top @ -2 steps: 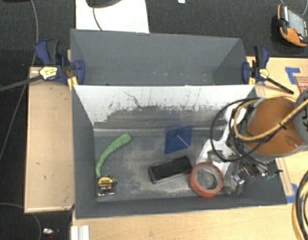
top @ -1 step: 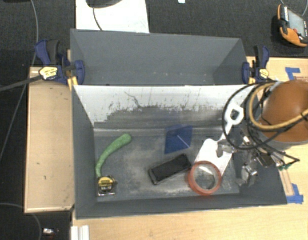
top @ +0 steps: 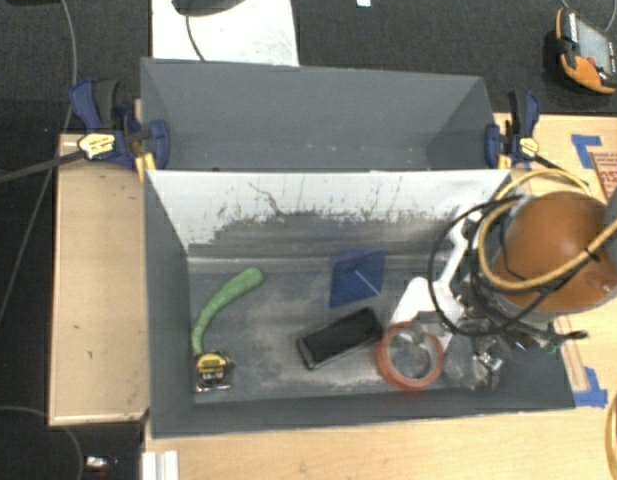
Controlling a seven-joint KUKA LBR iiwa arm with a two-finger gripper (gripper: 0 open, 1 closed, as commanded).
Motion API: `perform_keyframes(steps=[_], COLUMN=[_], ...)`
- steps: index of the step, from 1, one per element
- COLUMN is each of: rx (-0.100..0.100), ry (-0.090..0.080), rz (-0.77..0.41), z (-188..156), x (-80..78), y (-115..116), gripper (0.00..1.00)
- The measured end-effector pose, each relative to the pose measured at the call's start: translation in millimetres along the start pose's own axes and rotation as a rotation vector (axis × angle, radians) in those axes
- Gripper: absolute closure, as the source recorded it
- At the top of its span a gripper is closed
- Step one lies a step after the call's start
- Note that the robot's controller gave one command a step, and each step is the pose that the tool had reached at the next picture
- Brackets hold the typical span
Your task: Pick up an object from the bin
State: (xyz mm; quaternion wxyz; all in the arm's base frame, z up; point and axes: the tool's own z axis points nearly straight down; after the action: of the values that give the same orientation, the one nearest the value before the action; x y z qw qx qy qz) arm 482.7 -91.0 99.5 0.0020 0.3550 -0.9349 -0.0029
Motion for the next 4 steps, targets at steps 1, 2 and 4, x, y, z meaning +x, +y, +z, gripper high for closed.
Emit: perform_keyframes(steps=[1, 2, 4], rx=[0.01, 0.005, 0.003], ry=[-0.004, -0.003, -0.003], rz=[-0.112, -0.192, -0.208], z=[30.1, 29.6, 13.2], x=[-11.5, -7.4, -6.3], y=[4.5, 6.7, 8.2], gripper=[0.0, 1.0, 1.0])
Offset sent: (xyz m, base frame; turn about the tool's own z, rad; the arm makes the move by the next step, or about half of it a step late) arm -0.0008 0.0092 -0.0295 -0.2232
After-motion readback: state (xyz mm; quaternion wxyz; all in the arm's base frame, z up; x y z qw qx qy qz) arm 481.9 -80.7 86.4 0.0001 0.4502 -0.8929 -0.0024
